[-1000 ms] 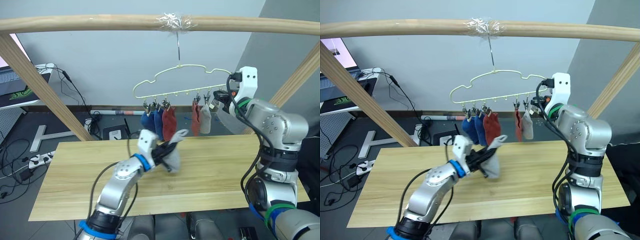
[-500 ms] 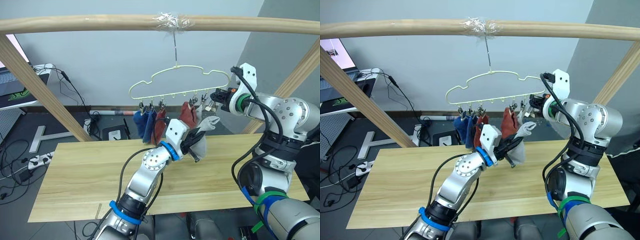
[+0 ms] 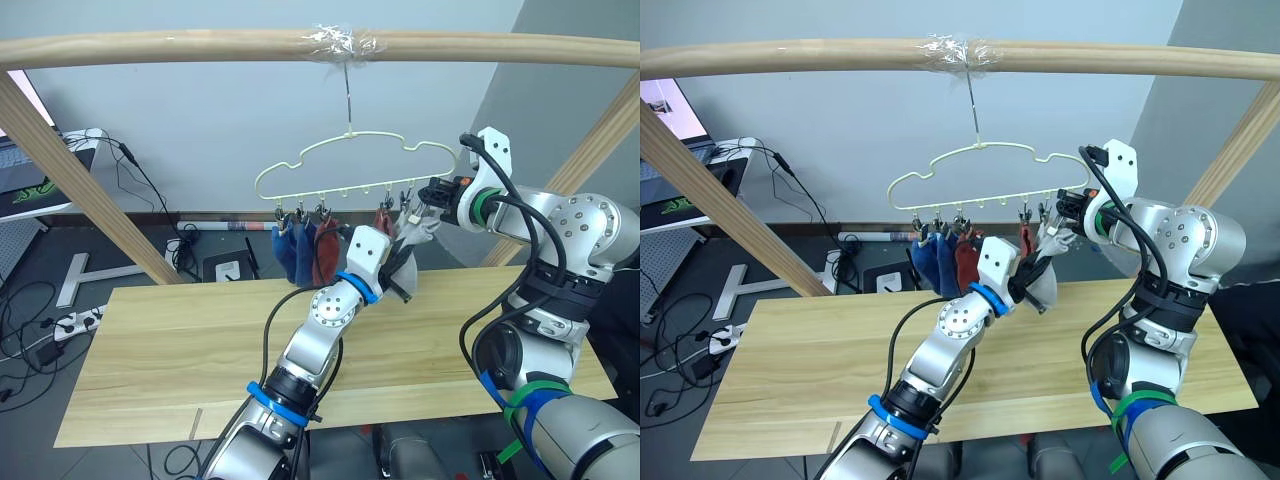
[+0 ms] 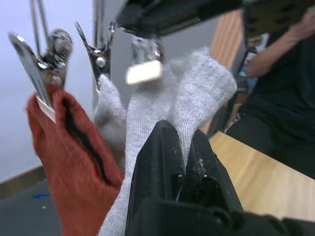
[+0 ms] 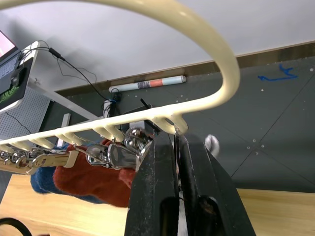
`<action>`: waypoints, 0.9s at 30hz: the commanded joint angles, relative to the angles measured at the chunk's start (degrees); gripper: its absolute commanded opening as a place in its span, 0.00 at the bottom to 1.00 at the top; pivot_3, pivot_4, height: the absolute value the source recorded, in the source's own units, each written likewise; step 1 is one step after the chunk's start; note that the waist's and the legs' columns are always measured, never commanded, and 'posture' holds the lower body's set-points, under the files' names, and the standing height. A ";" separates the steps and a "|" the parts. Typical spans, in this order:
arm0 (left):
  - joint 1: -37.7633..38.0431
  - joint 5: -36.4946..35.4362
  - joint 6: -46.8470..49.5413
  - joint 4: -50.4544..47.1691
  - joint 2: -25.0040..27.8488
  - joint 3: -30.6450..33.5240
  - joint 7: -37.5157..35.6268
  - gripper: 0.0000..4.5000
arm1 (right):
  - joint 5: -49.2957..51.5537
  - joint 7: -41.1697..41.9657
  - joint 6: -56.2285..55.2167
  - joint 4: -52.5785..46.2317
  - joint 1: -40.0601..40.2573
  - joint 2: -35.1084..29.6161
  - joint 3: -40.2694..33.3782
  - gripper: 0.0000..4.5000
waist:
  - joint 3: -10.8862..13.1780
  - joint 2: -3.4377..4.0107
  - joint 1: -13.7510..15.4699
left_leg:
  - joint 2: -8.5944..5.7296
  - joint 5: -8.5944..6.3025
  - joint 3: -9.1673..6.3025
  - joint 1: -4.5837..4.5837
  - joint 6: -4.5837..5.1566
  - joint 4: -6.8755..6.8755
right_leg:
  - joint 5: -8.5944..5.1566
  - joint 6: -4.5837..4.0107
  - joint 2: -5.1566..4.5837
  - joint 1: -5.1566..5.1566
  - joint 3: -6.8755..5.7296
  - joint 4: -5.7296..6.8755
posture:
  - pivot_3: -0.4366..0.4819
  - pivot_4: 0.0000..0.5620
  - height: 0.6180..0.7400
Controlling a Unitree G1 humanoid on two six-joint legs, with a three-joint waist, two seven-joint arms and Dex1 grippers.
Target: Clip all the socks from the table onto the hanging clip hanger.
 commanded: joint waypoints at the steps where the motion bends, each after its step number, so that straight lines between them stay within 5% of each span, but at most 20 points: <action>1: -0.83 0.49 -1.38 -0.47 -0.91 -0.09 0.46 0.00 | -0.04 -0.26 0.43 -1.92 -0.83 -0.77 -1.18 0.00 | 0.00 0.00 0.00 | 0.00 0.00 0.00 0.00 0.00 0.00 | 0.00 0.00 0.00 0.00 0.00 0.00 | 0.65 0.32 1.00; 7: -0.98 0.72 -1.62 0.07 -1.74 -0.81 0.54 0.00 | 0.60 -0.39 0.43 -1.74 -1.14 -0.08 -2.03 0.00 | 0.00 0.00 -0.02 | 0.00 0.00 0.00 0.00 0.00 0.01 | 0.00 0.00 0.00 0.00 -0.01 0.01 | 0.65 0.32 1.00; 20: -0.80 -3.49 3.13 -1.11 -5.18 -0.19 -1.87 0.00 | 2.24 3.08 -1.17 -2.89 -1.03 -3.46 -1.55 1.00 | 0.02 0.02 -1.04 | 0.00 0.00 -0.01 -0.02 0.00 0.00 | 0.00 0.01 0.01 -0.01 -0.01 0.02 | 0.65 0.32 1.00; 24: -0.85 -7.34 7.74 -0.89 -6.58 1.12 -2.47 0.00 | 1.24 6.99 -7.48 -6.36 4.56 -11.28 7.35 1.00 | 0.02 0.02 -0.95 | -0.01 0.00 -0.03 -0.05 0.00 0.00 | -0.01 0.03 0.00 0.00 -0.02 -0.02 | 0.65 0.31 1.00; 27: -0.65 -10.00 10.59 -0.89 -6.48 1.63 -3.20 0.17 | 1.07 8.04 -10.61 -9.21 8.38 -13.45 9.68 1.00 | 0.02 0.02 -1.17 | -0.01 0.00 -0.03 -0.06 0.00 0.00 | -0.03 0.06 0.00 0.00 -0.01 -0.03 | 0.64 0.31 1.00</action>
